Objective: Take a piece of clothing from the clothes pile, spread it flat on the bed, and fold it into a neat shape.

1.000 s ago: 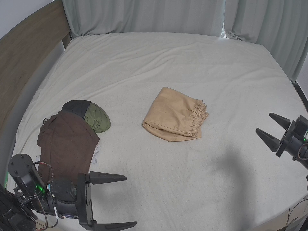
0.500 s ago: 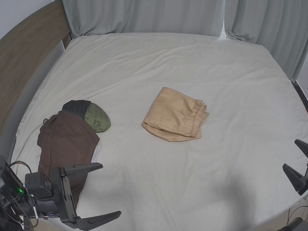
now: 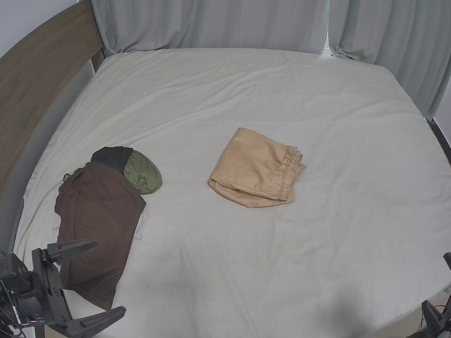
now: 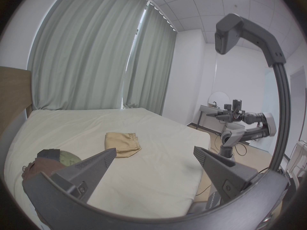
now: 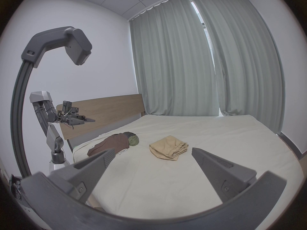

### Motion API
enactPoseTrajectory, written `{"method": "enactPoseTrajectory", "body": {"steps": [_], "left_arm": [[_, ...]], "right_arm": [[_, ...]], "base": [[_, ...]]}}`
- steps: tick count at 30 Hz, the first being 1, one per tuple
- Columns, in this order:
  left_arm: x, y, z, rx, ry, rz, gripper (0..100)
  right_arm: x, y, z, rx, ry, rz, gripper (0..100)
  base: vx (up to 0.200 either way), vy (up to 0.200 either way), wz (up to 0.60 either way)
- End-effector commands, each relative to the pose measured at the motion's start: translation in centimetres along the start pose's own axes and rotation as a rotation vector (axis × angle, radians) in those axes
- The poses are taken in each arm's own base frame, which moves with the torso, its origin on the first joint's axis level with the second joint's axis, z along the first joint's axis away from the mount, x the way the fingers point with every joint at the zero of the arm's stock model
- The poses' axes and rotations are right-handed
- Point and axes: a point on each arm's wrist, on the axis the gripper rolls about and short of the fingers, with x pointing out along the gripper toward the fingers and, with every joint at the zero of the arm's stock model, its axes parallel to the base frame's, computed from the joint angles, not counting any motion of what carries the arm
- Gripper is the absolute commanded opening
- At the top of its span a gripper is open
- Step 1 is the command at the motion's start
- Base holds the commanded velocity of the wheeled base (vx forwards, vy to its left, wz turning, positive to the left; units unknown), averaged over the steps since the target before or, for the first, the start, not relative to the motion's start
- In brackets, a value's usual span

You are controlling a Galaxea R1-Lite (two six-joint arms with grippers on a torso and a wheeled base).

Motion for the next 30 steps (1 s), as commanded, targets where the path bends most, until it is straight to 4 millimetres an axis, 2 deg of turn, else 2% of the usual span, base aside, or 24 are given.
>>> {"method": "enactPoseTrajectory", "body": {"steps": [1, 5, 6, 12, 14, 18, 21, 23, 27, 28, 30], "left_arm": [[-5.1, -2.4, -0.1, -0.027, -0.129, 0.109, 100], [-6.5, -3.3, -0.8, -0.022, -0.147, 0.166, 100], [-7.4, -4.0, -1.5, -0.011, -0.153, 0.221, 100], [-9.0, -6.2, -4.2, -0.033, -0.166, 0.379, 100], [-9.2, -6.5, -4.9, -0.033, -0.159, 0.413, 100], [-9.2, -6.3, -5.5, -0.013, -0.11, 0.496, 100], [-9.4, -6.1, -6.4, -0.034, -0.022, 0.636, 100], [-9.4, -6.0, -6.2, -0.02, -0.036, 0.698, 100], [-9.6, -5.8, -6.2, -0.013, -0.032, 0.801, 100], [-9.8, -5.6, -6.3, 0.008, -0.016, 0.91, 100], [-9.8, -5.6, -6.3, 0.027, -0.002, 0.934, 100]], "right_arm": [[-1.0, 0.4, -2.8, 0.01, -0.007, 0.051, 100], [-0.8, 0.3, -4.0, 0.014, 0.028, 0.043, 100], [-0.8, 0.2, -4.3, -0.055, 0.048, 0.009, 100], [-1.1, -0.9, -4.4, -0.099, 0.085, -0.479, 100], [-1.2, -1.0, -4.5, -0.093, 0.101, -0.558, 100], [-1.1, -1.0, -4.5, -0.082, 0.102, -0.545, 100], [-1.1, -1.0, -4.8, -0.019, 0.107, -0.533, 100], [-1.2, -0.9, -5.3, 0.005, 0.155, -0.515, 100], [-1.2, -0.9, -5.1, 0.015, 0.138, -0.525, 100], [-1.2, -0.9, -5.2, 0.017, 0.138, -0.527, 100], [-1.2, -0.9, -5.1, 0.015, 0.137, -0.527, 100]], "base": [[0.0, 0.0, 0.0], [0.0, 0.0, 0.0], [0.0, 0.0, 0.0], [0.0, 0.0, 0.0], [0.0, 0.0, 0.0], [0.0, 0.0, 0.0], [0.0, 0.0, 0.0], [0.0, 0.0, 0.0], [0.0, 0.0, 0.0], [0.0, 0.0, 0.0], [0.0, 0.0, 0.0]]}}
